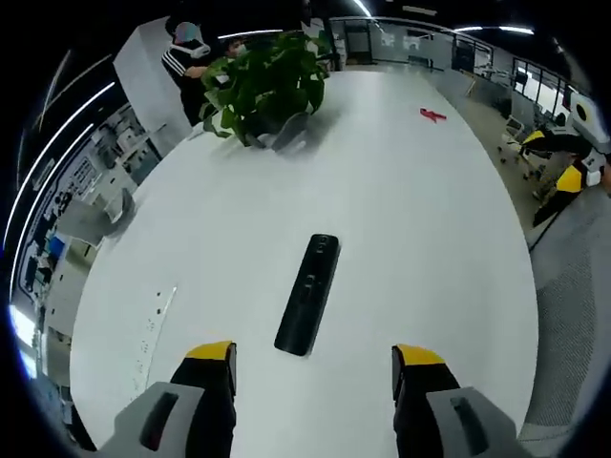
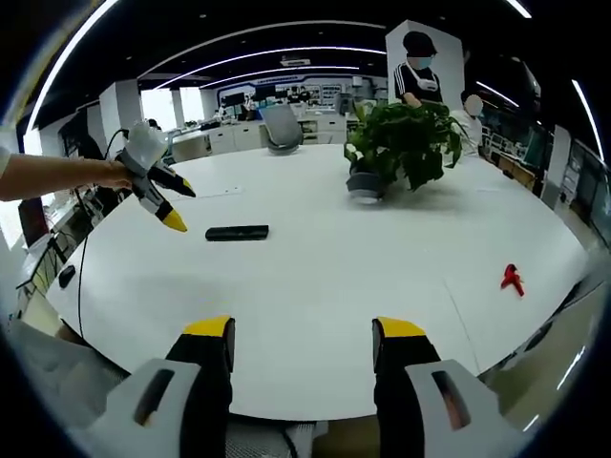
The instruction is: Press the specified remote control buttons in sequence, fully releasing each button before pressing the next.
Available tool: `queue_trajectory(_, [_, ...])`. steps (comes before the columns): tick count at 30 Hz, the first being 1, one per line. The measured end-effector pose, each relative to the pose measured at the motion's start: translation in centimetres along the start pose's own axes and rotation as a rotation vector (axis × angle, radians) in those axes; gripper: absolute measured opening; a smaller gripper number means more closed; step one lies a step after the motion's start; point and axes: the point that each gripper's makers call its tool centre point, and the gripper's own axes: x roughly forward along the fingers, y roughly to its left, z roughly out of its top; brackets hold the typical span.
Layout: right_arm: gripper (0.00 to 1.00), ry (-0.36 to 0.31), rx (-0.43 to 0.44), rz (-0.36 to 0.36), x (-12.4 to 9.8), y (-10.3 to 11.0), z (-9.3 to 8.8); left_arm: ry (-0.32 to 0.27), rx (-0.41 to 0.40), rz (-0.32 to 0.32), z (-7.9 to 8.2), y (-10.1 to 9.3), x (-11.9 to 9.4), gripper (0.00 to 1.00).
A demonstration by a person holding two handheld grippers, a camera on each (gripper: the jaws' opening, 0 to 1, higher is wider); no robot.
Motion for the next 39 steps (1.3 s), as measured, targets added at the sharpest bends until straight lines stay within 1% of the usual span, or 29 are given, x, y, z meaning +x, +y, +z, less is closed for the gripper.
queue_trajectory(3, [0.6,0.007,0.0,-0.002,0.1,0.0,-0.1,0.021,-0.004,-0.049,0.0,0.0,0.9,0.68])
queue_trajectory(5, [0.6,0.013,-0.003,-0.002,0.1,0.0,-0.2,0.028,-0.017,-0.064,-0.1,0.2,1.6,0.68])
queue_trajectory(9, [0.6,0.022,-0.01,-0.009,0.2,-0.1,-0.3,0.047,-0.029,-0.074,-0.6,0.9,3.1,0.66])
queue_trajectory(14, [0.6,0.033,-0.009,-0.015,0.3,-0.2,-0.5,0.082,-0.016,-0.089,-1.3,0.8,4.5,0.63])
queue_trajectory(17, [0.6,0.045,-0.016,-0.013,0.4,-0.2,-0.7,0.094,-0.006,-0.102,-1.3,0.7,5.2,0.62])
queue_trajectory(21, [0.59,0.053,-0.02,-0.013,0.4,-0.1,-0.8,0.11,0.016,-0.111,-1.3,1.0,6.4,0.58])
queue_trajectory(24, [0.59,0.057,-0.016,-0.018,0.4,-0.3,-0.9,0.122,-0.001,-0.133,-1.5,0.9,7.0,0.54])
queue_trajectory(27, [0.59,0.062,-0.01,-0.022,0.4,-0.4,-1.0,0.152,0.005,-0.14,-2.0,0.9,7.8,0.51])
queue_trajectory(31, [0.58,0.07,-0.015,-0.021,0.5,-0.3,-1.1,0.181,0.004,-0.148,-2.7,0.8,8.5,0.48])
queue_trajectory(32, [0.58,0.071,-0.018,-0.02,0.5,-0.3,-1.1,0.166,-0.013,-0.165,-2.4,0.5,8.4,0.47])
queue_trajectory(33, [0.58,0.073,-0.022,-0.019,0.5,-0.2,-1.2,0.166,-0.026,-0.149,-2.3,0.8,8.5,0.45])
queue_trajectory(36, [0.58,0.08,-0.024,-0.018,0.6,-0.2,-1.3,0.17,-0.001,-0.153,-2.4,1.1,8.4,0.4])
queue_trajectory(39, [0.57,0.083,-0.027,-0.018,0.6,-0.2,-1.3,0.176,0.01,-0.159,-2.4,1.0,8.3,0.39])
